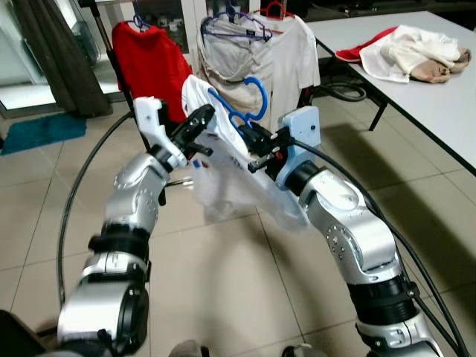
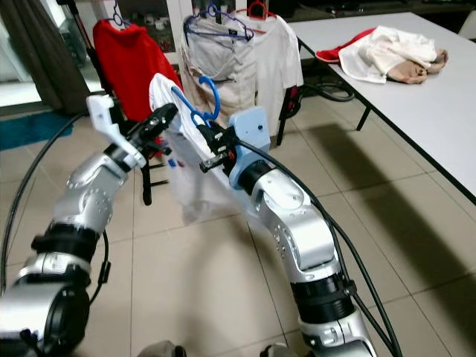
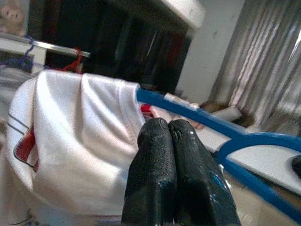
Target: Hang hanger
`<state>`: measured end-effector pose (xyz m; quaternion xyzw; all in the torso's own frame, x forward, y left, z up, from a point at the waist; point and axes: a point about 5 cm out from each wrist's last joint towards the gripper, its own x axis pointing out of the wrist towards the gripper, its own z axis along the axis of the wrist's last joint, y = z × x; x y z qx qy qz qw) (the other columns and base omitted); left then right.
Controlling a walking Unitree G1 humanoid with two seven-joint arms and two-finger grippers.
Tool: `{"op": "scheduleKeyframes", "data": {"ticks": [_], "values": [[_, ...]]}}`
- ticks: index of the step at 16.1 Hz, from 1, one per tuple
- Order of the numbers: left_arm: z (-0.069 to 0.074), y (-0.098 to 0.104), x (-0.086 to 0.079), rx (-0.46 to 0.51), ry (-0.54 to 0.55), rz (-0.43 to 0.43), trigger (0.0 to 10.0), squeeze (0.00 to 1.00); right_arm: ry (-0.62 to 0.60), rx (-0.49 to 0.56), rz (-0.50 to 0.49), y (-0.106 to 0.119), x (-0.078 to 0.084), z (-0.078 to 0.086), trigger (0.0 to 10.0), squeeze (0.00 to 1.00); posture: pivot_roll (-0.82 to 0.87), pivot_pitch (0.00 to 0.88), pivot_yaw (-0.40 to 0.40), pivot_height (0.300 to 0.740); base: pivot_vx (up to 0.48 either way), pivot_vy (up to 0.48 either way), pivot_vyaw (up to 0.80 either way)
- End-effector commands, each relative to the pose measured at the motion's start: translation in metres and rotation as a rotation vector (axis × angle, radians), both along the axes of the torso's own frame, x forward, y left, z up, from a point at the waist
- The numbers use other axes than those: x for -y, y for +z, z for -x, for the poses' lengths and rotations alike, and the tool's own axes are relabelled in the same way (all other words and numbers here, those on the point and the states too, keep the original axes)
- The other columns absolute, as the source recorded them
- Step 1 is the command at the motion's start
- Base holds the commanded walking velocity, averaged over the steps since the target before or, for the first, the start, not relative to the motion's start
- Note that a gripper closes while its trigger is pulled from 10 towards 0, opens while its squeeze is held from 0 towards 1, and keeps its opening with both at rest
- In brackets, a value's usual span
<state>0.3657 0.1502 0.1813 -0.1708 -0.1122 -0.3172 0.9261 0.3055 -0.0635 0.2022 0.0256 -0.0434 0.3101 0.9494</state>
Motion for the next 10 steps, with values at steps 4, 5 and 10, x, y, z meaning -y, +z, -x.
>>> {"op": "scheduleKeyframes", "data": {"ticks": [4,5,10], "values": [[0.010,0.001,-0.029,0.018,0.006,0.034,8.4,0.00,-0.019,0.039,-0.025,0.008,0.003,0.001,10.0,0.00,-0.06,0.007,0.109,0.740,0.000,0.000,0.00],[0.014,-0.003,-0.024,0.022,-0.087,-0.033,10.0,0.00,-0.008,0.041,-0.023,0.008,0.002,0.002,10.0,0.00,-0.06,0.007,0.108,0.740,0.000,0.000,0.00],[0.008,0.002,-0.031,0.089,-0.070,-0.236,10.0,1.00,0.016,0.054,-0.023,0.011,0.001,0.004,10.0,0.00,-0.07,0.000,0.117,0.740,0.000,0.000,0.00]]}}
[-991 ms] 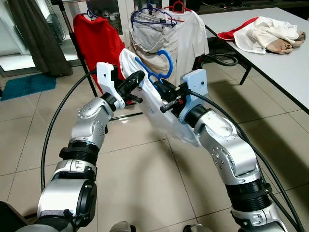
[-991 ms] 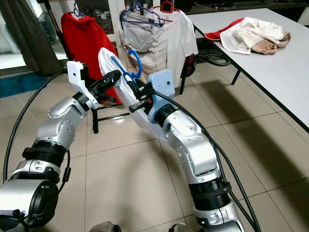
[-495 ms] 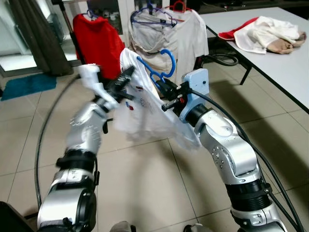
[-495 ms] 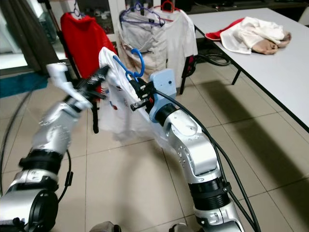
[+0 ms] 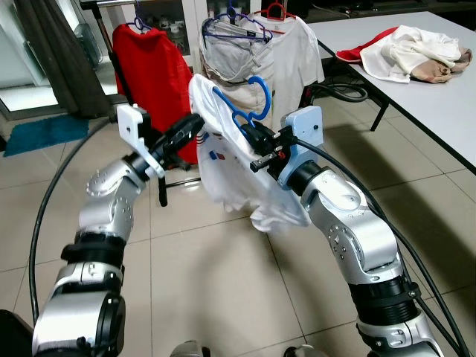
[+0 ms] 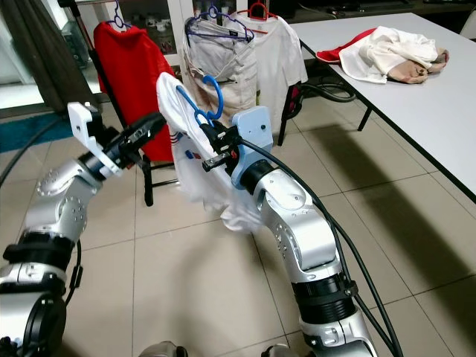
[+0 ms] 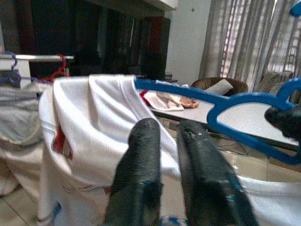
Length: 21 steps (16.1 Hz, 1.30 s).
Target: Hang hanger
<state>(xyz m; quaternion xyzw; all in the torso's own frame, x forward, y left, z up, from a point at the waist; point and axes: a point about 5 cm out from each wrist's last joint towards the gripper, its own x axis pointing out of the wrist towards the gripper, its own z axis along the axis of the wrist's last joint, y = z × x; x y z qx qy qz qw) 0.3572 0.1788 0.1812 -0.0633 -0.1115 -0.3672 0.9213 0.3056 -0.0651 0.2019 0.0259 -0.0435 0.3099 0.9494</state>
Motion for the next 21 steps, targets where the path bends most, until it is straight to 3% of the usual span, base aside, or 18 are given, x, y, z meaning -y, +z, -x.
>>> {"op": "scheduleKeyframes", "data": {"ticks": [1,2,4,8,9,10,11,14,17,18,19,20,21], "values": [[-0.002,0.002,-0.001,0.006,0.001,-0.040,10.0,1.00,0.018,0.055,-0.021,0.012,-0.001,0.004,10.0,0.00,-0.07,0.000,0.117,0.740,0.000,0.000,0.00],[-0.004,0.003,0.001,0.017,0.007,-0.064,10.0,1.00,0.021,0.059,-0.021,0.012,-0.002,0.005,10.0,0.00,-0.07,0.000,0.117,0.740,0.000,0.000,0.00],[-0.008,0.007,0.003,0.046,0.033,-0.035,10.0,1.00,0.023,0.062,-0.022,0.013,-0.001,0.006,10.0,0.00,-0.08,0.000,0.125,0.740,0.000,0.000,0.00],[-0.016,0.006,0.013,0.025,0.089,-0.045,10.0,1.00,0.038,0.068,-0.022,0.014,-0.004,0.007,10.0,0.00,-0.09,0.000,0.124,0.740,0.000,0.000,0.00],[-0.018,0.006,0.016,0.019,0.086,-0.045,10.0,0.73,0.044,0.070,-0.021,0.015,-0.005,0.008,10.0,0.00,-0.09,0.000,0.124,0.740,0.000,0.000,0.00],[-0.019,0.005,0.018,0.016,0.083,-0.047,10.0,0.56,0.046,0.070,-0.020,0.015,-0.005,0.008,10.0,0.00,-0.09,0.000,0.124,0.740,0.000,0.000,0.00],[-0.022,0.005,0.020,0.004,0.098,-0.064,10.0,0.00,0.052,0.071,-0.017,0.015,-0.006,0.009,10.0,0.00,-0.09,0.000,0.126,0.740,0.000,0.000,0.00],[-0.030,0.008,0.017,-0.012,0.208,-0.081,10.0,0.00,0.064,0.075,-0.012,0.015,-0.008,0.010,10.0,0.00,-0.09,0.000,0.127,0.740,0.000,0.000,0.00],[-0.031,0.010,0.020,-0.012,0.188,-0.060,10.0,0.00,0.073,0.076,0.000,0.014,-0.008,0.012,10.0,0.00,-0.10,0.000,0.134,0.740,0.000,0.000,0.00],[-0.031,0.011,0.023,-0.010,0.175,-0.051,9.0,0.00,0.079,0.076,0.013,0.013,-0.009,0.013,10.0,0.00,-0.10,0.000,0.136,0.740,0.000,0.000,0.00],[-0.031,0.011,0.025,-0.008,0.168,-0.043,4.0,0.00,0.080,0.075,0.019,0.012,-0.009,0.013,10.0,0.00,-0.10,0.000,0.136,0.740,0.000,0.000,0.00],[-0.031,0.010,0.026,-0.006,0.167,-0.042,1.5,0.00,0.079,0.074,0.020,0.011,-0.009,0.013,10.0,0.00,-0.10,0.000,0.138,0.740,0.000,0.000,0.00],[-0.031,0.009,0.027,-0.008,0.165,-0.039,0.0,0.00,0.077,0.073,0.020,0.011,-0.008,0.013,10.0,0.00,-0.10,0.000,0.138,0.740,0.000,0.000,0.00]]}}
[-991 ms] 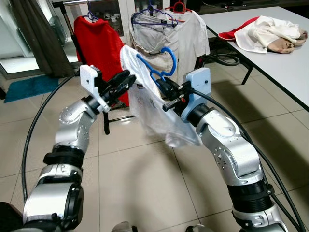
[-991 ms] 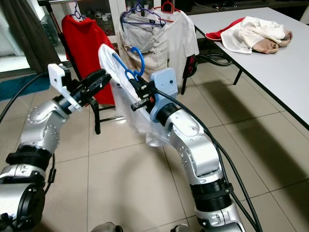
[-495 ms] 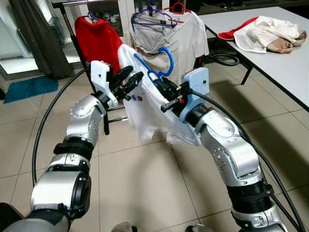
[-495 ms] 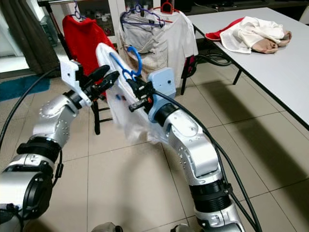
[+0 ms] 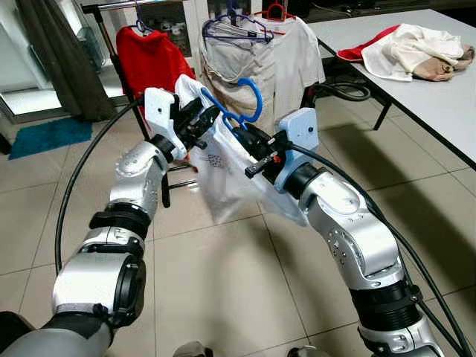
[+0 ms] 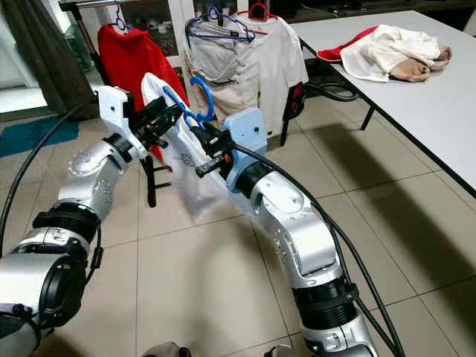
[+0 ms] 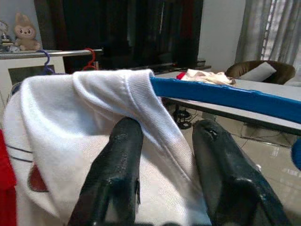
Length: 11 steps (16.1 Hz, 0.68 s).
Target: Hang hanger
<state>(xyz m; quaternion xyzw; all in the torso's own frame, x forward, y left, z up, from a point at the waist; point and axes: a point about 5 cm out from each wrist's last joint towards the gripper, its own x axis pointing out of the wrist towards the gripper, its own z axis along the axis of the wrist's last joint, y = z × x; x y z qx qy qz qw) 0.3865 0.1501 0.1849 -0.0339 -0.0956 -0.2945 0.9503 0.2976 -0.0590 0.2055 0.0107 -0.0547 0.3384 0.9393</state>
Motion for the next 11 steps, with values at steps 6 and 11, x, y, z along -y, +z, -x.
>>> {"op": "scheduleKeyframes", "data": {"ticks": [6,11], "values": [[0.0022,-0.0041,-0.0028,0.012,0.014,0.014,0.0,0.00,0.022,0.034,-0.003,0.0068,-0.0018,0.0055,10.0,0.00,-0.10,0.000,0.130,0.740,0.000,0.000,0.00],[0.0020,-0.0026,-0.0069,0.023,0.031,0.020,0.0,0.00,0.024,0.030,-0.005,0.0063,-0.0024,0.0060,10.0,0.00,-0.10,0.000,0.134,0.740,0.000,0.000,0.00]]}}
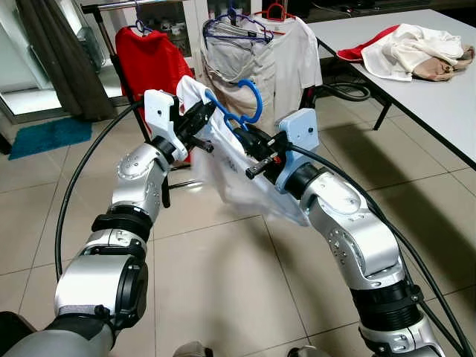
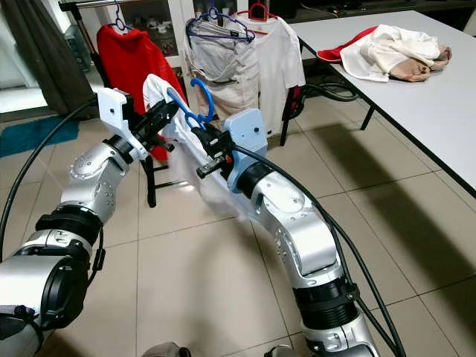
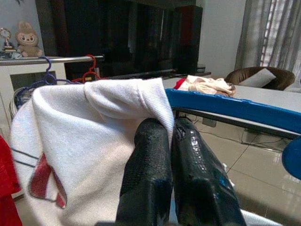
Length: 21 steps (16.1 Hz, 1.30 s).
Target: Hang hanger
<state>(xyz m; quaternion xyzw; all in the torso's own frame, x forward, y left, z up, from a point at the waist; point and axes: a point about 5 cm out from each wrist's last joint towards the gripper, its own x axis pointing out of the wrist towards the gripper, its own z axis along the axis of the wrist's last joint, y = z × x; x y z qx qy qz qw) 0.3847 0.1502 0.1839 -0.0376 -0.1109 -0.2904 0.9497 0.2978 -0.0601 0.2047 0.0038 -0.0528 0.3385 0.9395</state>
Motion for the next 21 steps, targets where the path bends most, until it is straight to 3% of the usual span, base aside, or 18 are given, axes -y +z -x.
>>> {"op": "scheduleKeyframes", "data": {"ticks": [1,8,11,16,19,21], "values": [[0.000,-0.001,-0.007,-0.003,0.024,0.005,0.0,0.00,0.024,0.028,-0.019,0.007,-0.003,0.006,10.0,0.00,-0.10,0.000,0.134,0.740,0.000,0.000,0.00],[0.008,-0.008,-0.005,0.019,-0.029,0.043,0.0,0.00,-0.038,0.004,-0.018,0.004,0.003,0.002,10.0,0.00,-0.10,0.000,0.142,0.740,0.000,0.000,0.00],[0.019,-0.017,-0.005,0.033,-0.080,0.070,0.0,0.00,-0.082,-0.017,-0.009,0.000,0.007,-0.002,10.0,0.00,-0.10,0.000,0.141,0.740,0.000,0.000,0.00],[0.029,-0.019,-0.007,0.059,-0.066,0.111,0.0,0.00,-0.200,-0.080,0.028,-0.011,0.015,-0.011,10.0,0.00,-0.07,0.000,0.135,0.740,0.000,0.000,0.00],[0.035,-0.024,-0.009,0.033,-0.046,0.118,0.0,0.00,-0.259,-0.096,0.033,-0.014,0.018,-0.014,10.0,0.00,-0.06,0.001,0.132,0.740,0.000,0.000,0.00],[0.039,-0.039,-0.010,-0.040,-0.001,0.064,0.0,0.00,-0.338,-0.099,0.018,-0.015,0.023,-0.018,10.0,0.00,-0.06,0.001,0.128,0.740,0.000,0.000,0.00]]}}
